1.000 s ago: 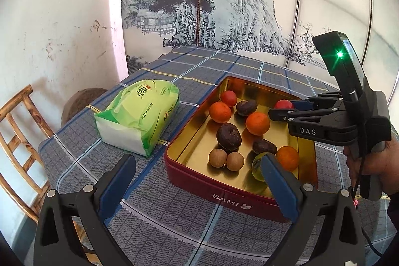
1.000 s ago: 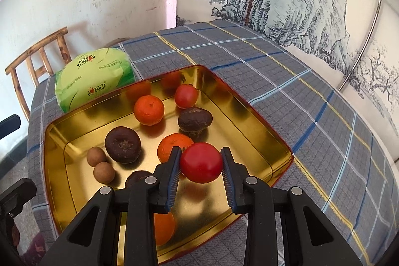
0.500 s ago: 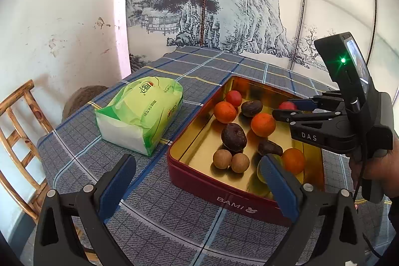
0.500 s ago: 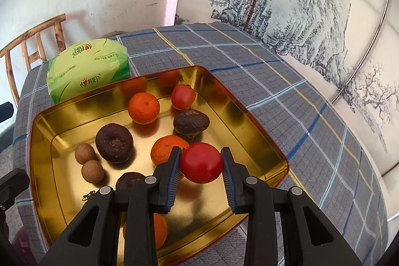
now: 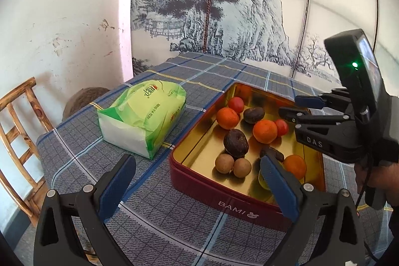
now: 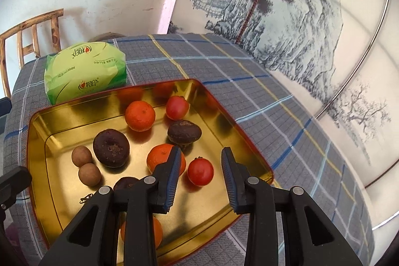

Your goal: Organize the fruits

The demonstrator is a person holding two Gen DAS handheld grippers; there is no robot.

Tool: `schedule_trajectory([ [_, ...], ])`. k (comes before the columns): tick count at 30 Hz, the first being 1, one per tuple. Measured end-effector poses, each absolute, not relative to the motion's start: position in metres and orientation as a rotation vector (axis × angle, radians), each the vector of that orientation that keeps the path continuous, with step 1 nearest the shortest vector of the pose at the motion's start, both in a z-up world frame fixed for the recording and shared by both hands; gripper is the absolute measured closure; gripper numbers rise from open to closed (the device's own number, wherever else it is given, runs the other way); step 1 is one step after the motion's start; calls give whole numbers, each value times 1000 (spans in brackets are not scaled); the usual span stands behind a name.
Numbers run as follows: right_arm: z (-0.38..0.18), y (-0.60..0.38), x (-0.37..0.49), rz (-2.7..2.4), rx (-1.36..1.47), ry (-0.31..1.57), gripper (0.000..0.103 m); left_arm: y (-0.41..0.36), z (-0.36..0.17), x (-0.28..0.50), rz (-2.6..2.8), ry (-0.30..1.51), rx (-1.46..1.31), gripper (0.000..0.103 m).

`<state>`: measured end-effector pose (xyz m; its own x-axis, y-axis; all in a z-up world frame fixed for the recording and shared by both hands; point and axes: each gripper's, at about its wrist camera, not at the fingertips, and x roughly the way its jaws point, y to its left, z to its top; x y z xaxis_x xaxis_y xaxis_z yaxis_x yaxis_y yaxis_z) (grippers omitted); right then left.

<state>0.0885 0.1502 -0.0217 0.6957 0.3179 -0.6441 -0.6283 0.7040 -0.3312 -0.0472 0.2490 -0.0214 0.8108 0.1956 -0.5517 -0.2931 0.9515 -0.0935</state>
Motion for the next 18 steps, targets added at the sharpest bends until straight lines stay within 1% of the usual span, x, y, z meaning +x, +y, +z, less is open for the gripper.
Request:
schedule_trajectory([
  [1, -19, 150, 85, 558, -573, 579, 63, 249, -20, -48, 267, 564, -177, 4],
  [6, -4, 146, 66, 533, -576, 519, 57, 248, -10, -54, 289, 534, -165, 4],
  [8, 4, 142, 56, 521, -570, 490, 53, 246, -4, -58, 302, 517, -157, 4],
  [10, 13, 137, 48, 507, -556, 459, 47, 244, 3, -62, 319, 496, -141, 4],
  [14, 34, 116, 27, 466, -494, 398, 39, 239, 22, -73, 354, 434, -124, 4],
  [16, 42, 103, 20, 445, -441, 377, 31, 237, 31, -79, 366, 399, -119, 4],
  [17, 47, 94, 15, 432, -399, 366, 29, 236, 36, -81, 370, 384, -116, 4],
  [18, 51, 87, 12, 426, -367, 358, 23, 234, 41, -82, 373, 374, -113, 2],
])
